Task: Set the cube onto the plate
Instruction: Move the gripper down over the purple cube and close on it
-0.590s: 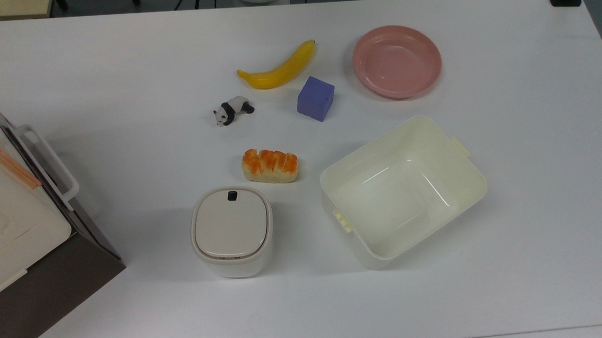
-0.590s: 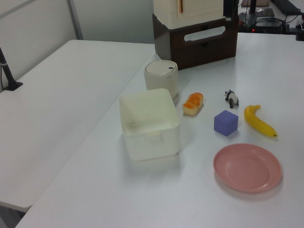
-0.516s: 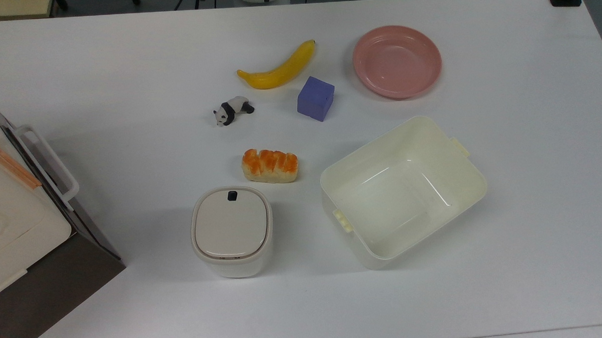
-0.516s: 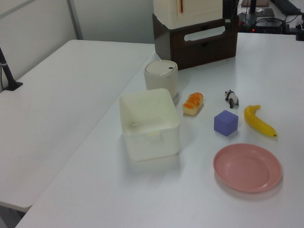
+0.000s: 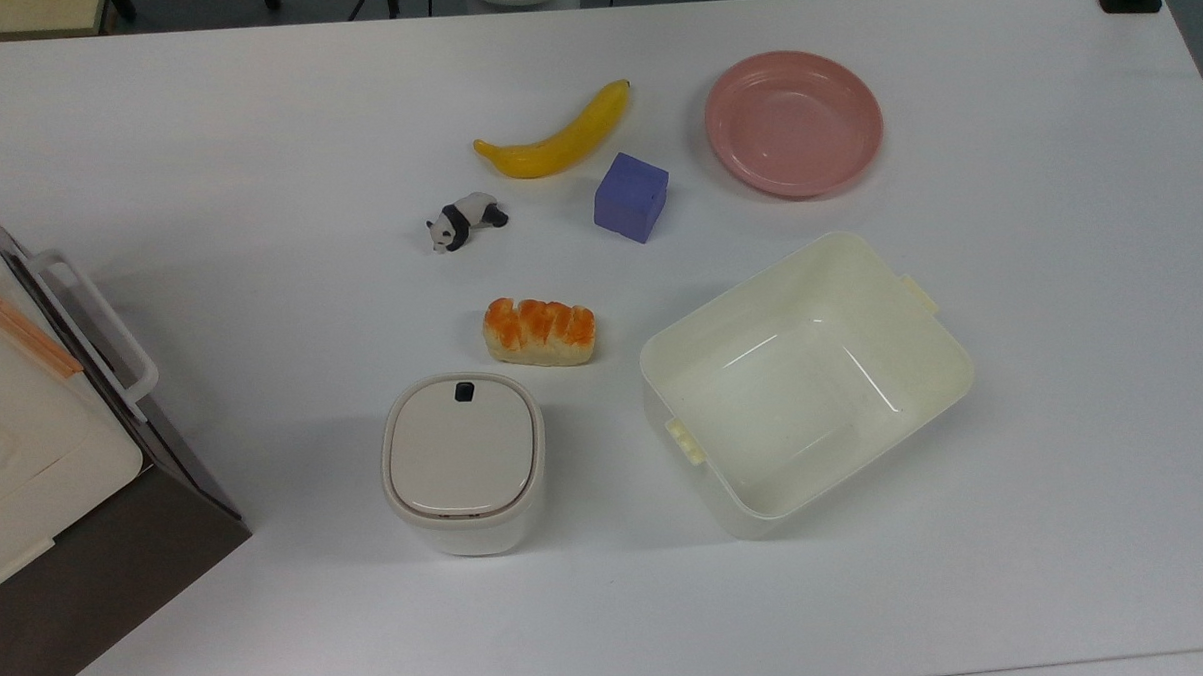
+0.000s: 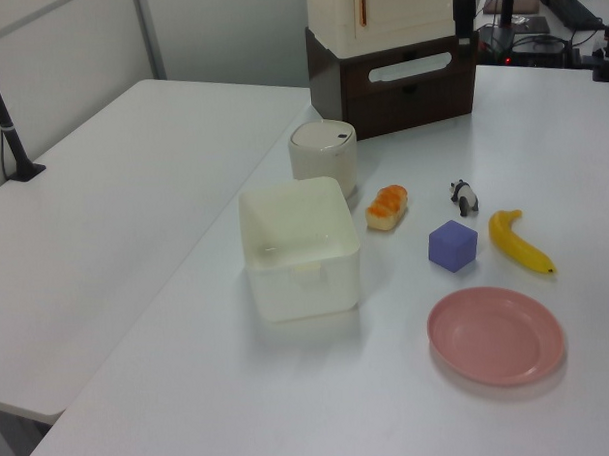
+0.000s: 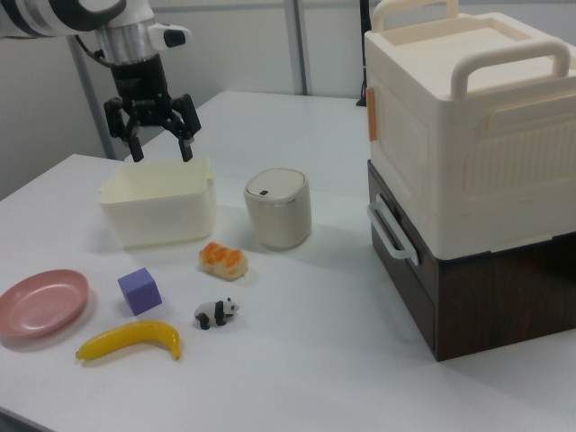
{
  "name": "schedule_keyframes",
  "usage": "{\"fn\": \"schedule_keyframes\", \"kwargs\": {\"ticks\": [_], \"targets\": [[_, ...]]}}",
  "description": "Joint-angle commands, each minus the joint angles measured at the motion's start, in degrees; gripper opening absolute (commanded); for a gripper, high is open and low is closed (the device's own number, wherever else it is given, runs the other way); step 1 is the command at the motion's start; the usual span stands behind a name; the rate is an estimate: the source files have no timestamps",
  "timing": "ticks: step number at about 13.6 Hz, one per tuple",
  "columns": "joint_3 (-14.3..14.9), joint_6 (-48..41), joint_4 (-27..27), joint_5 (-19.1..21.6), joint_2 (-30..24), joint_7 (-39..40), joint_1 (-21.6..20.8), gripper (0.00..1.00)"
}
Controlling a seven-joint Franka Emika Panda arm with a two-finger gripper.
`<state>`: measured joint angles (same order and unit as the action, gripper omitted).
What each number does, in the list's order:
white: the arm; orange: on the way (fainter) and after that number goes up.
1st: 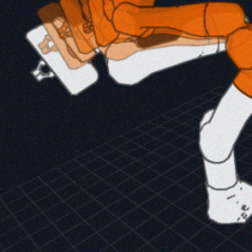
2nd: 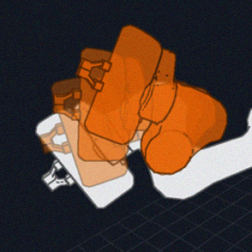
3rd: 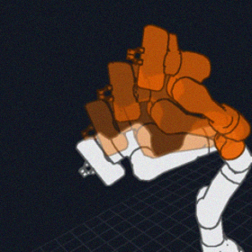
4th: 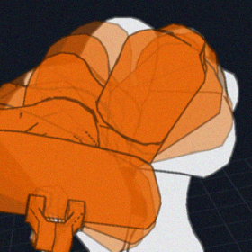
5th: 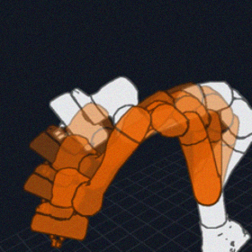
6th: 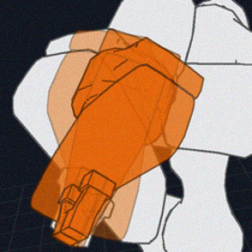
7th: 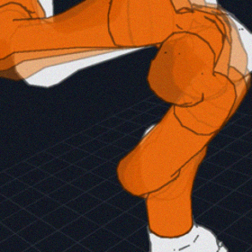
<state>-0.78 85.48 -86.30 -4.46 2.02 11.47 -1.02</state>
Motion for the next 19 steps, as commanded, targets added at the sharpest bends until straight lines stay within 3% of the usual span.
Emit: {"fn": "schedule_keyframes", "kwargs": {"ticks": [1,4,7,12,14,19], "targets": [[0.3,0.4,-2.5,-0.5,-0.4,11.7,-1.3,1.00],[0.0,0.5,-4.3,-0.5,-0.4,17.8,-1.8,1.00],[0.1,5.2,-10.9,-1.2,-0.8,25.3,-5.0,1.00],[0.0,15.0,-24.9,-9.9,0.3,29.8,-14.1,1.00],[0.0,19.2,-26.5,-11.4,3.1,31.0,-16.1,1.00],[-1.3,23.2,-26.5,-12.4,10.2,33.2,-16.4,1.00]]}}
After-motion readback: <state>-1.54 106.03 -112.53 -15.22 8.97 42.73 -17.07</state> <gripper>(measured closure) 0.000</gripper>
